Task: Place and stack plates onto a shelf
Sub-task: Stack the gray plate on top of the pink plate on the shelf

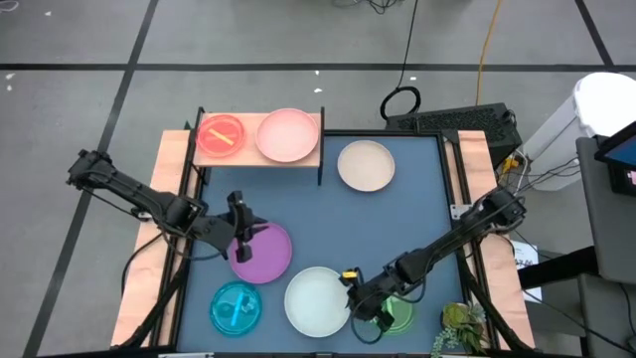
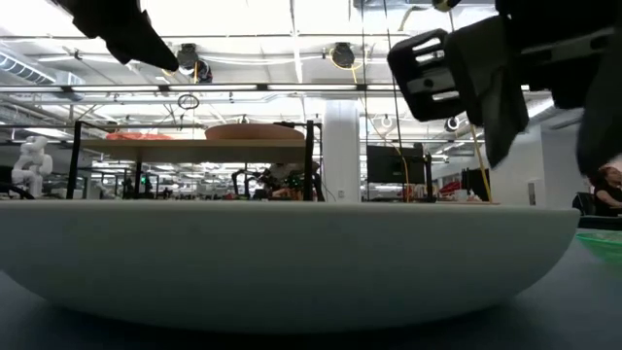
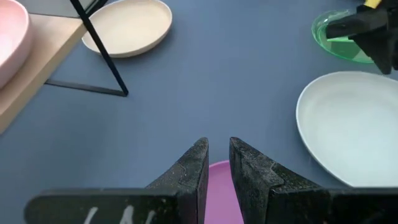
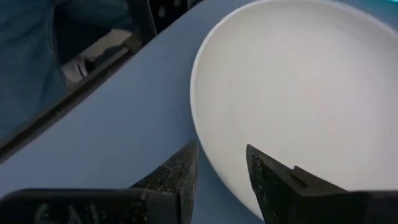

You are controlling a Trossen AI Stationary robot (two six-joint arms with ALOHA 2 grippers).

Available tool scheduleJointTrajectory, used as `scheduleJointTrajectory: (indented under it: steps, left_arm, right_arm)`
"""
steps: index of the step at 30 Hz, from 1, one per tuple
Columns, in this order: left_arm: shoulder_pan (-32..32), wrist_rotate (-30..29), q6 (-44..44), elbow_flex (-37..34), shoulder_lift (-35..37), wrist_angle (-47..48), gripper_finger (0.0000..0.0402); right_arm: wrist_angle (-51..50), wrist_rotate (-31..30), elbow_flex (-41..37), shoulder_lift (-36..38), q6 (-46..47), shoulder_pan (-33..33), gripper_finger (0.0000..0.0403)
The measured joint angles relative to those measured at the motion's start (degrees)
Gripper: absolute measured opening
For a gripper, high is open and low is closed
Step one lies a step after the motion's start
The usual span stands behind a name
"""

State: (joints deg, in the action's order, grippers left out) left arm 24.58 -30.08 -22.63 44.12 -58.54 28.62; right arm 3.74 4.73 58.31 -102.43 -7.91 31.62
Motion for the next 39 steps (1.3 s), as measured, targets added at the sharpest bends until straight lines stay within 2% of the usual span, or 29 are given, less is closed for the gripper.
scheduleJointTrajectory:
  steps: [9, 22, 29, 39]
  left_arm:
    - [0.0, 0.0, 1.1, 0.0, -0.5, -0.2, 0.0072]
    - [0.0, 0.0, 1.1, 0.0, -0.5, -0.2, 0.0072]
    - [0.0, 0.0, 1.2, 0.0, -0.5, -0.2, 0.0072]
    - [0.0, 0.0, 1.2, 0.0, -0.5, -0.2, 0.0072]
  right_arm:
    - [-6.7, -0.2, 3.7, -2.5, -6.9, 0.0, 0.0125]
    - [-11.7, -2.9, 3.8, -2.5, -18.6, -1.6, 0.0071]
    - [-11.7, -3.2, 3.8, -2.5, -20.1, -2.1, 0.0008]
    - [-11.9, -3.6, 3.8, -1.5, -21.3, -2.3, 0.0002]
